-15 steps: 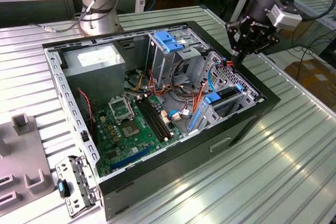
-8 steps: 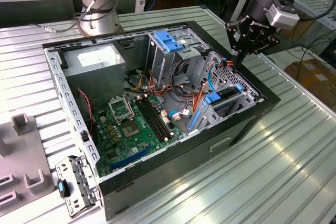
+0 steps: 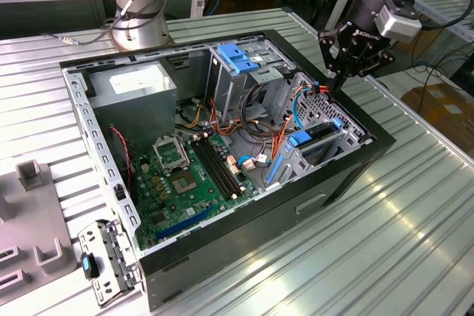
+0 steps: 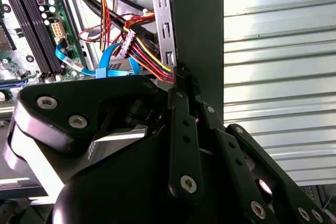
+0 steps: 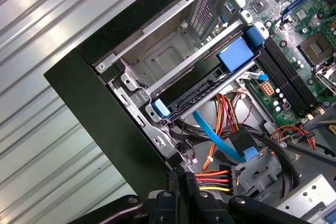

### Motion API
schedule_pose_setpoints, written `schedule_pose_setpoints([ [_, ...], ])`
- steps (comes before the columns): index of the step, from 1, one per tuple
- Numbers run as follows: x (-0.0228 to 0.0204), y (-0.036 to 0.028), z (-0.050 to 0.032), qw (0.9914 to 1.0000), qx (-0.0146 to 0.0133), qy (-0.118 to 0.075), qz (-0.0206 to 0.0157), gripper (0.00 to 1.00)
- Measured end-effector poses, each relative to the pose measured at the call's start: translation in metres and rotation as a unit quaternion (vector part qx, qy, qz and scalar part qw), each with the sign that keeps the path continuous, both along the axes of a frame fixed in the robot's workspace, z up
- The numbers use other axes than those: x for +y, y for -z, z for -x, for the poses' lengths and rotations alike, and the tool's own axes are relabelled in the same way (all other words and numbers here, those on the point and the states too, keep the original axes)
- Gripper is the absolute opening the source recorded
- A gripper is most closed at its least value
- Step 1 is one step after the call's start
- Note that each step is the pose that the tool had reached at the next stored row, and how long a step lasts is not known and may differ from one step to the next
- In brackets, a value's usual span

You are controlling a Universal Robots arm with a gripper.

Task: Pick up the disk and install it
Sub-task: 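Insert the first disk wire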

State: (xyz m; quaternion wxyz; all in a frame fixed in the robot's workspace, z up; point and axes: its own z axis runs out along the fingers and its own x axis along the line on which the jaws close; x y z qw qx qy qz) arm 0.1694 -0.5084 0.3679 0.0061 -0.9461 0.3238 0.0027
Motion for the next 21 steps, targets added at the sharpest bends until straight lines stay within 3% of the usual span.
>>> schedule_pose_setpoints([
  [8,0.0000,-0.0003,0.0000,0.99999,0.0000,0.005,0.0000,0.17],
  [16,0.0000,-0.0010,0.0001,0.99948,0.0000,0.032,-0.0003,0.17],
  [21,-0.0001,-0.0010,0.0040,0.99935,0.0000,0.036,-0.0002,0.17],
])
